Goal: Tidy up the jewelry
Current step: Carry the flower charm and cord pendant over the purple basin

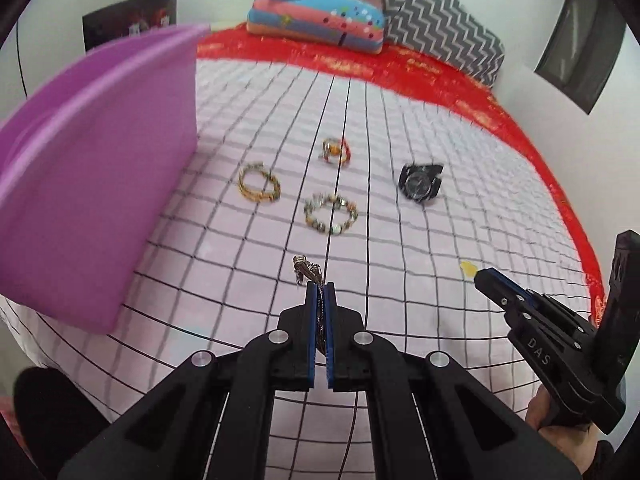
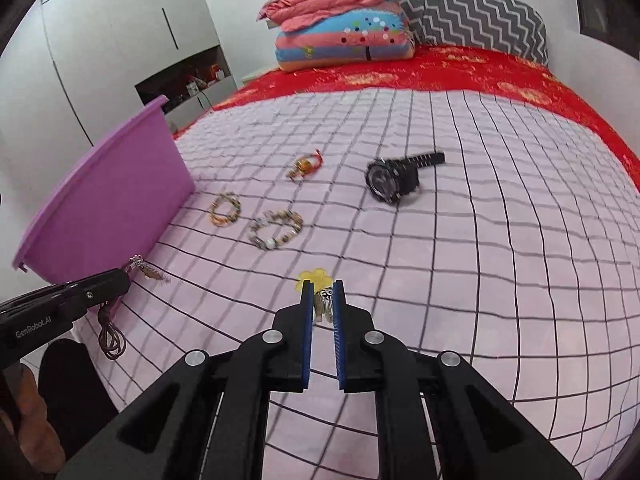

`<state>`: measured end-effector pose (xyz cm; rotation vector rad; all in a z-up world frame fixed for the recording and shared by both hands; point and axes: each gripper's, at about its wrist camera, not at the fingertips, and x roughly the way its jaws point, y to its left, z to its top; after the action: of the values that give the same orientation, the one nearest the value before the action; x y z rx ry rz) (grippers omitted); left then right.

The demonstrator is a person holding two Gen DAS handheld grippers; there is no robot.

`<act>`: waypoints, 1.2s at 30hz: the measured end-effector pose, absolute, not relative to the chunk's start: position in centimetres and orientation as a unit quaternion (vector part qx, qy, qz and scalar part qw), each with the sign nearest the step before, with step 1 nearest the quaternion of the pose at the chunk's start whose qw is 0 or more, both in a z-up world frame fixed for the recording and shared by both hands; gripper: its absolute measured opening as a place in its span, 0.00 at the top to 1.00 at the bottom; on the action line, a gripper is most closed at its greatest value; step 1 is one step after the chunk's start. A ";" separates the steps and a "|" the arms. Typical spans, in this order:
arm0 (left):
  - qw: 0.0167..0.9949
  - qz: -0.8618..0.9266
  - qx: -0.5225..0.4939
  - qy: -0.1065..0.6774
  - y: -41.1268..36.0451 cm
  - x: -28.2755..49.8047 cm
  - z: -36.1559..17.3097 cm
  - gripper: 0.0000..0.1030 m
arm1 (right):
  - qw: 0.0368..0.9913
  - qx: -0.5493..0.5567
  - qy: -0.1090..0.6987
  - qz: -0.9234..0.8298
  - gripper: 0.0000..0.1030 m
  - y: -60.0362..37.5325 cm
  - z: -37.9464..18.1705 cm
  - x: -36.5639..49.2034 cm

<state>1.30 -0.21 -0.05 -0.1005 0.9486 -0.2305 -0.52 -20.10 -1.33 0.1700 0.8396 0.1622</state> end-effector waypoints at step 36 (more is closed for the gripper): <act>0.920 0.054 -0.057 0.384 24.4 5.3 8.8 0.96 | 0.880 0.007 0.359 0.310 0.91 10.4 11.7 9.6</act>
<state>5.28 24.41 8.83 -0.1168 0.7898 0.1106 9.58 10.38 11.70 0.0150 0.7490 0.6451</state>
